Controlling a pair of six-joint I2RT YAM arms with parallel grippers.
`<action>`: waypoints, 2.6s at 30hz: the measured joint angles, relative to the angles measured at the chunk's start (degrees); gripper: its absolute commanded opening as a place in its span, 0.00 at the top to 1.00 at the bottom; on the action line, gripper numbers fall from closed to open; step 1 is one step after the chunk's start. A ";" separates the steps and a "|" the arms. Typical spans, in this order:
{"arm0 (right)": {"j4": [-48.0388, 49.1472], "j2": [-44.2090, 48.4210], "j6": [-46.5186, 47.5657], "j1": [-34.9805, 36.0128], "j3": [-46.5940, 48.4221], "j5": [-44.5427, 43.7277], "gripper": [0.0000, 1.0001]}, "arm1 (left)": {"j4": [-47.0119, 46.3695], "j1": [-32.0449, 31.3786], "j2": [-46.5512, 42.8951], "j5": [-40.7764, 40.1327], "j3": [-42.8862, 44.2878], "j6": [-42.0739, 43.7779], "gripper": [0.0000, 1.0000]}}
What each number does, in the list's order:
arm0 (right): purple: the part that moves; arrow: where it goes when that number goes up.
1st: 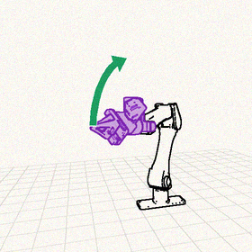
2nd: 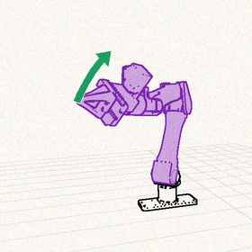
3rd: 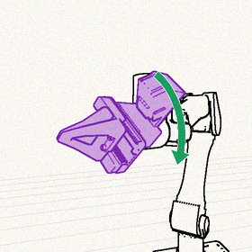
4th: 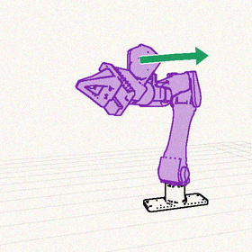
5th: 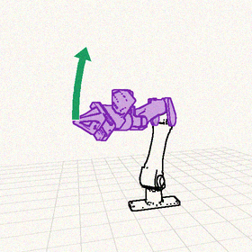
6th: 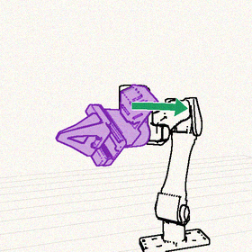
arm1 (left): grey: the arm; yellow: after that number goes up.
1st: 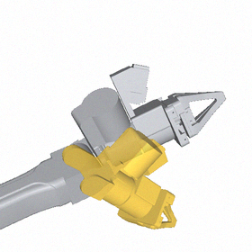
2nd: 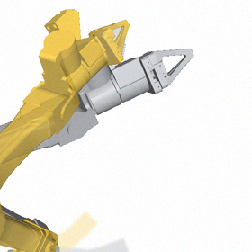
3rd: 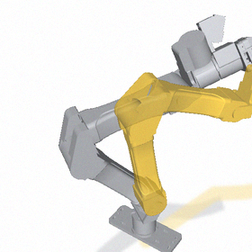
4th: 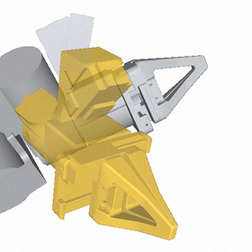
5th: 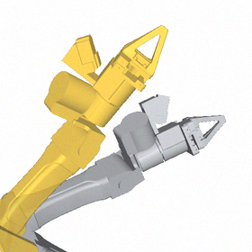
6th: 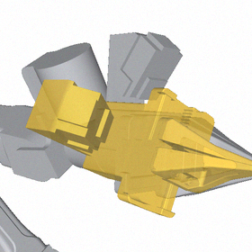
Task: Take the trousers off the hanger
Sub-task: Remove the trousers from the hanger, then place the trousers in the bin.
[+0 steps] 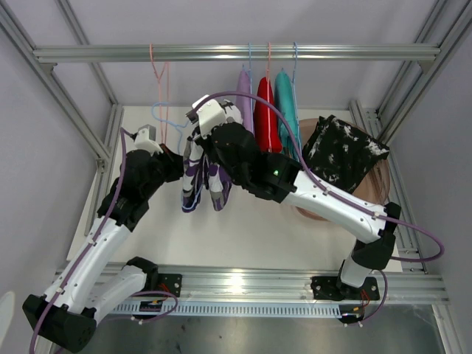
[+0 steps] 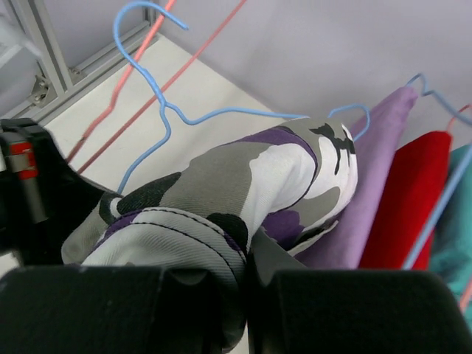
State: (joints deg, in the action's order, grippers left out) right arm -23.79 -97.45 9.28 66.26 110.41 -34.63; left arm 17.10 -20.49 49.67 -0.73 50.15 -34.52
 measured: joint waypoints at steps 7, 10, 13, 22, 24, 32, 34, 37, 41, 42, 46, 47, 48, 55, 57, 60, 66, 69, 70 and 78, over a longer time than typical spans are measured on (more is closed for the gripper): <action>-3.23 4.37 5.68 6.62 2.69 -6.14 1.00 | -0.26 0.00 0.24 0.24 0.26 0.04 1.00; -3.89 7.87 7.37 9.79 2.78 -8.81 1.00 | -0.17 0.00 0.92 0.52 0.35 0.02 0.99; -3.74 11.93 9.60 12.81 2.69 -12.68 1.00 | 0.17 0.00 1.77 0.52 0.44 0.09 1.00; 0.13 25.62 15.74 17.49 -0.94 -22.58 1.00 | 0.28 -0.09 2.47 0.52 0.48 0.26 1.00; 0.35 27.91 16.79 17.94 -2.40 -24.83 1.00 | 0.28 -0.20 2.71 0.55 0.48 0.39 1.00; 1.75 36.48 19.28 18.34 -11.56 -31.45 1.00 | 0.28 -1.16 2.86 -0.11 0.55 0.66 1.00; 2.16 38.82 19.28 18.38 -14.08 -32.57 1.00 | 0.28 -1.22 2.86 -0.20 0.55 0.70 1.00; 2.69 42.23 18.97 18.45 -17.70 -33.90 1.00 | 0.28 -1.29 2.86 -0.39 0.55 0.92 1.00; 1.86 47.39 17.25 18.53 -23.63 -36.00 1.00 | 0.28 -1.53 2.86 -0.57 0.55 1.14 1.00; 1.66 48.41 16.65 18.53 -24.68 -36.50 1.00 | 0.28 -1.62 2.86 -0.57 0.55 1.14 0.99; 1.09 53.11 14.84 18.56 -29.11 -38.86 1.00 | 0.28 -1.84 2.86 -0.59 0.55 1.16 1.00; 0.94 54.12 14.69 18.56 -29.97 -39.41 1.00 | 0.26 -1.90 2.86 -0.59 0.55 1.16 1.00; 0.76 55.34 14.45 18.56 -30.82 -40.19 1.00 | 0.26 -1.90 2.86 -0.59 0.55 1.16 1.00; 0.26 60.83 12.00 18.53 -35.26 -46.12 1.00 | 0.26 -2.01 2.95 -0.59 0.55 1.18 1.00; -0.46 62.07 10.32 18.53 -37.40 -47.39 1.00 | 0.26 -2.12 2.97 -0.59 0.55 1.18 1.00; -4.81 62.75 5.38 18.49 -39.21 -48.43 1.00 | 0.24 -2.38 3.19 -0.59 0.55 1.20 1.00; -13.86 61.55 -4.94 18.34 -40.87 -49.03 1.00 | 0.26 -2.78 3.61 -0.59 0.55 1.53 1.00; -18.40 59.47 -10.51 17.92 -40.92 -48.96 1.00 | 0.26 -3.04 3.61 -0.61 0.55 1.57 0.99; -19.34 58.90 -12.09 17.66 -41.13 -48.92 1.00 | 0.26 -3.15 3.61 -0.61 0.55 1.60 1.00; -23.15 59.78 -19.89 12.44 -43.12 -47.56 1.00 | 0.28 -4.35 3.93 -0.87 0.72 1.64 0.99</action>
State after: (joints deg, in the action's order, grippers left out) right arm -46.94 -37.67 -10.61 78.70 67.29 -82.19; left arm 17.39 -24.84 53.60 -1.61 50.87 -32.88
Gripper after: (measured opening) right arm 0.130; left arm 0.008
